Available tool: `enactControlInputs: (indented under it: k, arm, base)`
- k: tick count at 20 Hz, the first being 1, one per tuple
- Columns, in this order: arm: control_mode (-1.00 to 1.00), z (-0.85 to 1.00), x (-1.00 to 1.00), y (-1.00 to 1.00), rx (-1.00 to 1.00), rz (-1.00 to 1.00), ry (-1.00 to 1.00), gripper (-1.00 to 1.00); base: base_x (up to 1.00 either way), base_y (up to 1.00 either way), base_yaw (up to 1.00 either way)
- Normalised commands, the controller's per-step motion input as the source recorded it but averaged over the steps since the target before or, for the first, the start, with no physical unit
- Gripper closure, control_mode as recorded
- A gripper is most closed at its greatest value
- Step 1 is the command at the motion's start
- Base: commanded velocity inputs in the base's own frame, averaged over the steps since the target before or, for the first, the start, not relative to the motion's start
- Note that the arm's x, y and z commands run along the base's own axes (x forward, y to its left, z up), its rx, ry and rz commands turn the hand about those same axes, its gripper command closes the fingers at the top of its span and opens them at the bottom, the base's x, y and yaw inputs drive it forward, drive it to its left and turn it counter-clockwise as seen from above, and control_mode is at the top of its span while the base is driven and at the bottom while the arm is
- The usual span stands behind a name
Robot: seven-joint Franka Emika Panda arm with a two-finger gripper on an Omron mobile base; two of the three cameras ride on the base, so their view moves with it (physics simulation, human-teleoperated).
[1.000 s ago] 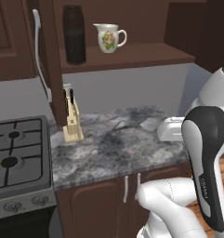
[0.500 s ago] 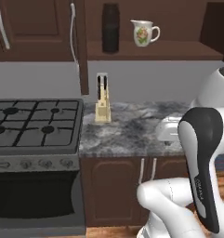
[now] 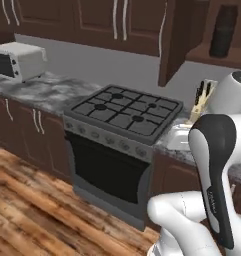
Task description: Pick the jar and jar from the dining table and place them in the open cabinet. Close the cabinet after placing the objects.
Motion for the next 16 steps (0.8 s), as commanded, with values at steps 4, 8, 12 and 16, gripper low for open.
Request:
enactControlInputs:
  k: [4, 8, 12, 16]
  arm:
    - [1.00, 0.00, 0.00, 0.00, 0.00, 0.00, 0.00, -1.00]
    - [1.00, 0.00, 0.00, 0.00, 0.00, 0.00, 0.00, -1.00]
    - [1.00, 0.00, 0.00, 0.00, 0.00, 0.00, 0.00, -1.00]
    - [1.00, 0.00, 0.00, 0.00, 0.00, 0.00, 0.00, -1.00]
  base:
    - [-0.24, 0.00, 0.93]
    - [-0.17, 0.00, 0.94]
    - [-0.12, 0.00, 0.95]
    - [-0.03, 0.00, 0.75]
